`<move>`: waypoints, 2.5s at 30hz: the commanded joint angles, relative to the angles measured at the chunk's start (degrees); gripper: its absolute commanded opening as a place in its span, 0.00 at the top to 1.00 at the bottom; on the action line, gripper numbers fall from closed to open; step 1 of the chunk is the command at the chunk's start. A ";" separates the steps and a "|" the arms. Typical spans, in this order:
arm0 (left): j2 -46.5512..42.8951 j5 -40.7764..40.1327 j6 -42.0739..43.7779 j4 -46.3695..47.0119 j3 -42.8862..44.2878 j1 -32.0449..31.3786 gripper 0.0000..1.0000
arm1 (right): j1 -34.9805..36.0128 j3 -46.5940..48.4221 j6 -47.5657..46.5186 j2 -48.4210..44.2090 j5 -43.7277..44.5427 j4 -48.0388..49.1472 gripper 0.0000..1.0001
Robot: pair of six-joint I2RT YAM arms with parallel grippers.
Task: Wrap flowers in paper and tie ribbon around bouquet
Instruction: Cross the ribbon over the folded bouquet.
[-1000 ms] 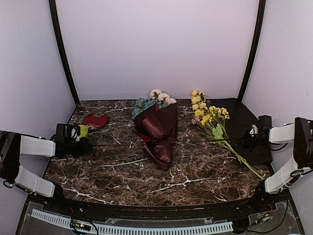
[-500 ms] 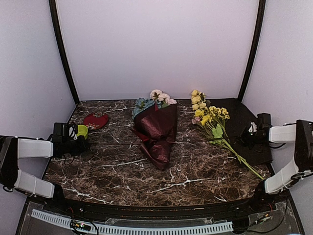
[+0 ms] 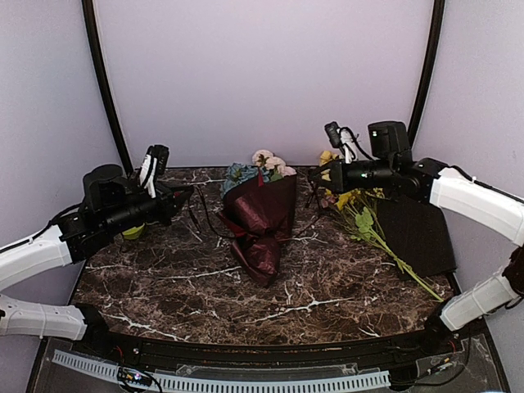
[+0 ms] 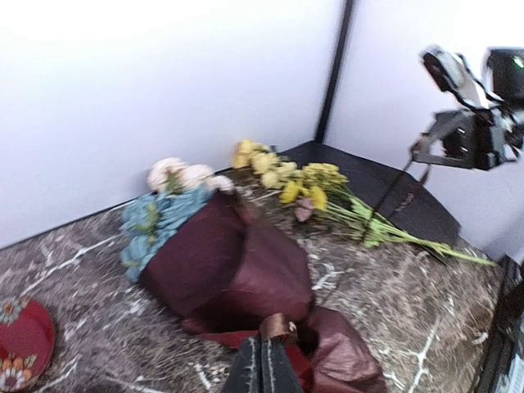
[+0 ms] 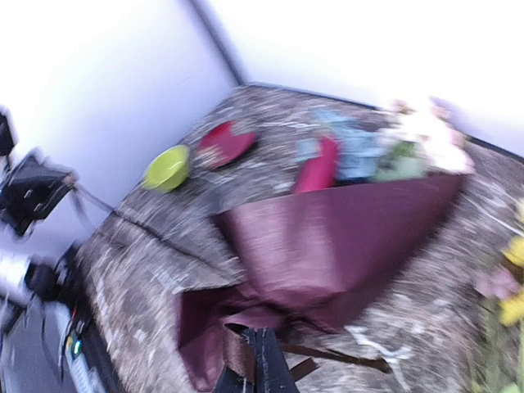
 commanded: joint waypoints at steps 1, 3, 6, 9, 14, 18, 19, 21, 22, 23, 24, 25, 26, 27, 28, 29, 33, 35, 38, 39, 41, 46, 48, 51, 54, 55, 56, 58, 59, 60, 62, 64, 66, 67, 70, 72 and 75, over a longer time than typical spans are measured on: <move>-2.19 2.97 11.62 -0.16 2.13 -10.89 1.00 | 8.40 2.87 -9.16 -3.55 -8.53 -5.18 1.00; -1.89 2.93 14.30 -0.55 3.55 -16.03 1.00 | 10.45 3.31 -9.74 -4.50 -10.10 -6.79 1.00; -0.29 3.41 17.35 -2.14 6.75 -21.96 1.00 | 12.41 3.29 -10.18 -5.07 -10.92 -10.78 1.00; 1.34 2.95 20.44 -3.43 10.21 -27.15 1.00 | 13.69 2.26 -10.81 -5.96 -10.39 -15.50 1.00; 4.05 4.15 23.62 -2.29 13.75 -33.14 1.00 | 13.84 -2.55 -9.23 -10.62 -10.72 -17.43 1.00; 3.71 5.02 24.90 -0.69 14.82 -35.08 1.00 | 13.74 -4.65 -7.29 -14.26 -7.47 -18.24 1.00; 3.05 5.03 24.80 -0.08 14.89 -35.11 1.00 | 13.73 -5.01 -6.85 -14.95 -4.95 -18.83 1.00; 2.30 4.19 24.69 0.43 15.33 -35.11 1.00 | 13.53 -5.10 -6.11 -15.53 1.59 -21.03 0.89; 2.25 3.74 24.58 0.32 15.78 -35.11 1.00 | 13.38 -4.92 -5.60 -15.22 5.45 -22.51 0.76; 2.43 3.22 24.61 0.05 16.29 -35.11 1.00 | 13.16 -4.59 -5.04 -14.59 8.92 -23.97 0.64; 2.79 2.76 24.75 -0.20 16.62 -35.11 1.00 | 12.90 -4.07 -4.63 -13.63 12.40 -25.55 0.52; 3.27 2.46 24.95 -0.63 16.99 -35.11 1.00 | 12.75 -3.48 -4.38 -12.50 15.36 -26.86 0.42; 3.97 2.28 25.14 -0.99 17.28 -35.11 1.00 | 12.65 -2.79 -4.21 -11.29 18.06 -28.00 0.35; 4.63 2.07 25.16 -1.32 17.56 -35.11 1.00 | 12.64 -2.20 -4.22 -10.10 20.24 -28.67 0.30; 5.22 1.98 25.10 -1.53 17.85 -35.11 1.00 | 12.62 -1.68 -4.52 -9.02 20.82 -28.74 0.26; 5.72 2.01 25.10 -1.64 18.04 -35.11 1.00 | 12.63 -1.23 -5.03 -8.13 20.57 -28.45 0.24; 6.12 0.56 25.09 -0.87 17.85 -35.11 1.00 | 14.38 -0.98 -7.82 -6.35 7.07 -22.08 0.30; 5.98 -0.81 25.12 -0.36 17.43 -35.10 1.00 | 17.35 -3.00 -8.26 -6.51 -1.62 -12.83 0.33; 5.94 -2.84 25.04 0.04 16.98 -35.11 1.00 | 21.93 -5.57 -8.31 -4.83 -9.82 -0.46 0.34; 5.96 -3.17 24.89 0.28 16.87 -35.11 1.00 | 22.71 -6.43 -7.47 -3.81 -11.70 3.67 0.34; 5.87 -3.73 24.68 0.65 16.63 -35.11 1.00 | 24.09 -7.19 -6.27 -0.87 -13.83 9.20 0.34; 5.17 -5.58 24.21 1.86 15.61 -35.11 1.00 | 25.37 -7.62 -5.27 4.56 -13.68 14.55 0.35; 4.93 -6.06 24.12 2.34 15.15 -35.11 1.00 | 25.47 -8.09 -4.52 5.99 -12.76 16.44 0.38; 4.66 -6.14 23.91 3.12 14.54 -35.11 1.00 | 25.45 -8.42 -4.05 7.64 -10.90 17.75 0.51; 4.36 -5.96 23.72 3.85 14.09 -35.11 1.00 | 25.34 -9.59 -3.55 8.13 -8.49 19.42 0.61; 4.27 -5.99 23.59 3.93 14.06 -35.09 1.00 | 25.31 -10.03 -3.28 8.26 -7.67 20.10 0.61; 4.26 -6.03 23.62 4.00 14.03 -35.10 1.00 | 25.23 -10.19 -3.21 8.58 -7.24 20.39 0.63; 4.26 -6.41 23.58 3.98 14.00 -35.11 1.00 | 25.13 -10.04 -3.27 9.27 -5.91 19.74 0.71; 4.20 -6.51 23.58 4.01 13.95 -35.11 1.00 | 25.04 -10.02 -3.28 9.54 -5.42 19.35 0.75; 4.11 -6.51 23.54 4.05 13.86 -35.11 1.00 | 24.95 -10.08 -3.25 9.73 -5.07 19.24 0.78; 3.80 -6.53 23.58 4.25 13.48 -35.11 1.00 | 24.70 -10.11 -3.10 10.12 -5.26 19.28 0.85; 3.52 -7.55 23.54 4.36 13.30 -35.11 1.00 | 24.40 -9.89 -3.17 10.16 -5.29 18.69 0.96; 3.28 -10.70 23.08 3.42 13.09 -35.11 1.00 | 23.89 -9.69 -3.38 9.72 -4.29 17.45 1.00; 3.11 -13.03 22.77 2.59 12.69 -35.11 1.00 | 23.49 -9.87 -3.36 9.35 -3.90 17.17 1.00; 2.04 -19.11 21.49 0.34 8.82 -34.94 1.00 | 22.33 -11.29 -2.30 7.98 -3.86 18.08 1.00; 1.37 -21.28 18.65 -1.54 4.99 -34.85 1.00 | 21.98 -11.90 -1.85 7.35 -3.96 18.39 1.00; 0.87 -20.35 13.89 -4.08 -0.55 -34.84 1.00 | 21.88 -12.45 -1.37 7.00 -4.45 19.08 1.00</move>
